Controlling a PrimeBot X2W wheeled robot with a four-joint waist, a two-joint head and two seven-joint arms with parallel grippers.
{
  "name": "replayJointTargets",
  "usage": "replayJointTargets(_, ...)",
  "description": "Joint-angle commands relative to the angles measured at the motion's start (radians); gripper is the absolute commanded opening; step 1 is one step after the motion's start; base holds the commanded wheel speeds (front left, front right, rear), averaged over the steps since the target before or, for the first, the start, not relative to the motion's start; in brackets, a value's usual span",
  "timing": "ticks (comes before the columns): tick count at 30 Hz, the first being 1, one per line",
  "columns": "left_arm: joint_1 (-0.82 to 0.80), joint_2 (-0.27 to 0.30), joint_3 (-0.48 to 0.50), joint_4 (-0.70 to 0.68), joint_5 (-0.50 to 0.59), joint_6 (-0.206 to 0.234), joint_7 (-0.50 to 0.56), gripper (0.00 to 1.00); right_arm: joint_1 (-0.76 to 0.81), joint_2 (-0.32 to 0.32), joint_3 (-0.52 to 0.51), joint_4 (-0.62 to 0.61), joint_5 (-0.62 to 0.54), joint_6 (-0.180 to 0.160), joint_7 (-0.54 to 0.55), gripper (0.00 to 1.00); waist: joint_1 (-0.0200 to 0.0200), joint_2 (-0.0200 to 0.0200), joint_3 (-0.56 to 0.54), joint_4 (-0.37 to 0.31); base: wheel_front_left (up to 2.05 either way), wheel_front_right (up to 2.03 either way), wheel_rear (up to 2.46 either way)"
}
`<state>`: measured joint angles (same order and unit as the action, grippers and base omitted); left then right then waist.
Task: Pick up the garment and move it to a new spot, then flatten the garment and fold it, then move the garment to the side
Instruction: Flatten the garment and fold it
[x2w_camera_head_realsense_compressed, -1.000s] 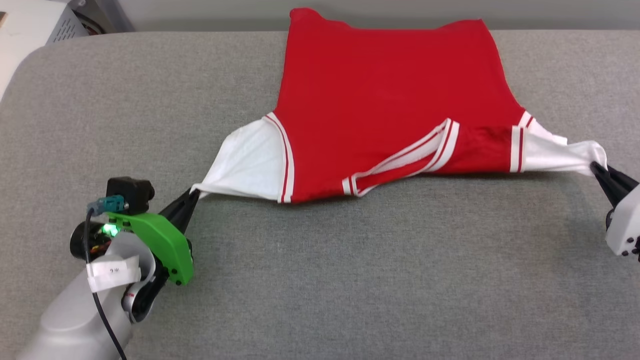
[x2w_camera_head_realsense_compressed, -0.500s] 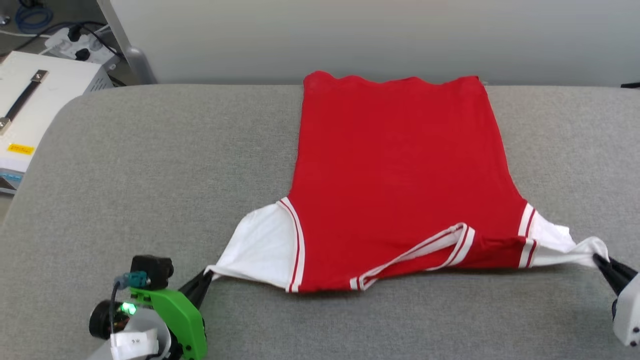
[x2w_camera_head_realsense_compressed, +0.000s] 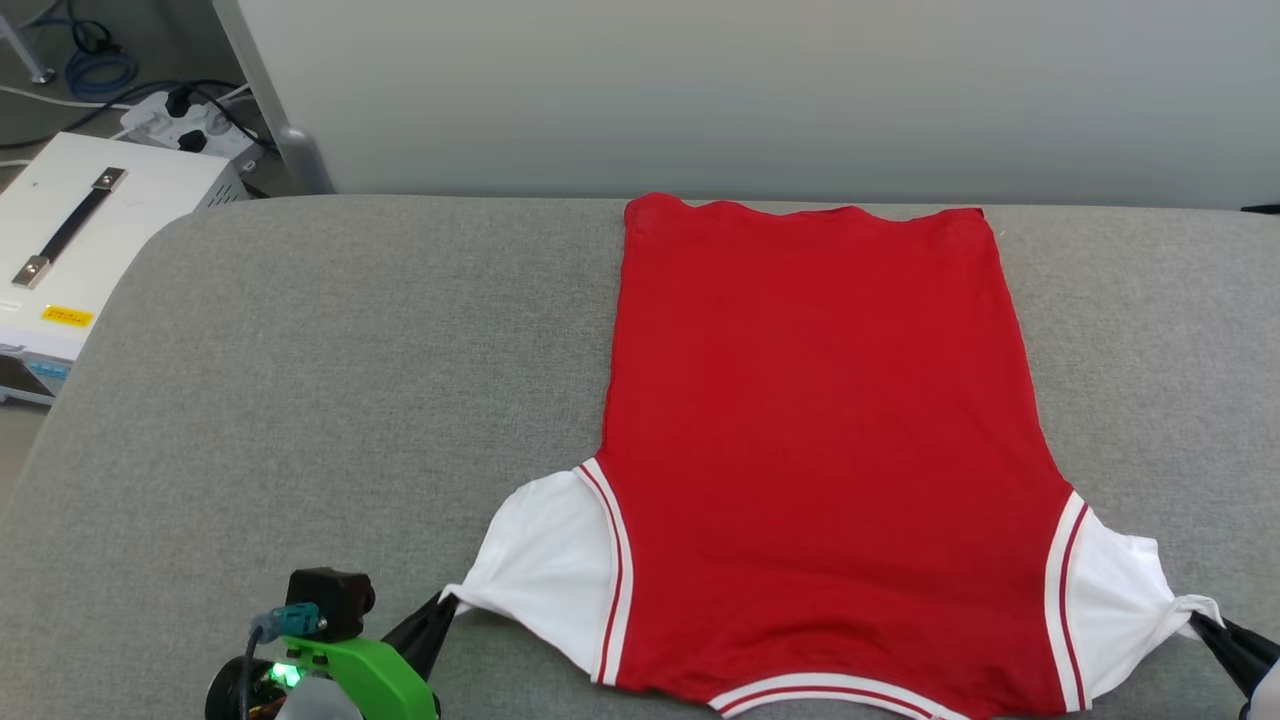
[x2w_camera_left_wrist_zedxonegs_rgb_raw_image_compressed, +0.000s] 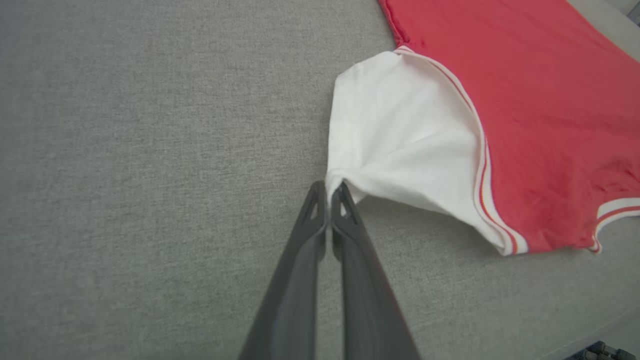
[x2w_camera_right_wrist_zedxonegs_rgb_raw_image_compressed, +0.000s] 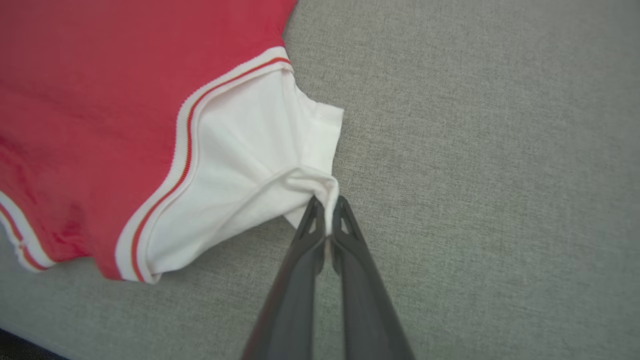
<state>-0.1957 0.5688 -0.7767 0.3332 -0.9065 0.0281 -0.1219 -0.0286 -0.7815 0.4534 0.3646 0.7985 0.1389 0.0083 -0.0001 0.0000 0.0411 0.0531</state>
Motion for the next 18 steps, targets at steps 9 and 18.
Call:
replayJointTargets(9,-0.025,0.042,-0.003,-0.197,-0.006,0.055,0.102,0.0,-0.038,-0.001,-0.164,-0.128,0.052,-0.008,0.209,1.0,0.0001,0.0,0.098,0.017,0.0,0.0,0.0)
replayJointTargets(18,-0.075,0.111,-0.011,-0.483,0.027,0.132,0.234,0.0,-0.241,0.034,-0.363,-0.284,0.042,-0.008,0.542,1.0,0.0001,0.0,0.272,0.088,0.0,0.0,0.0)
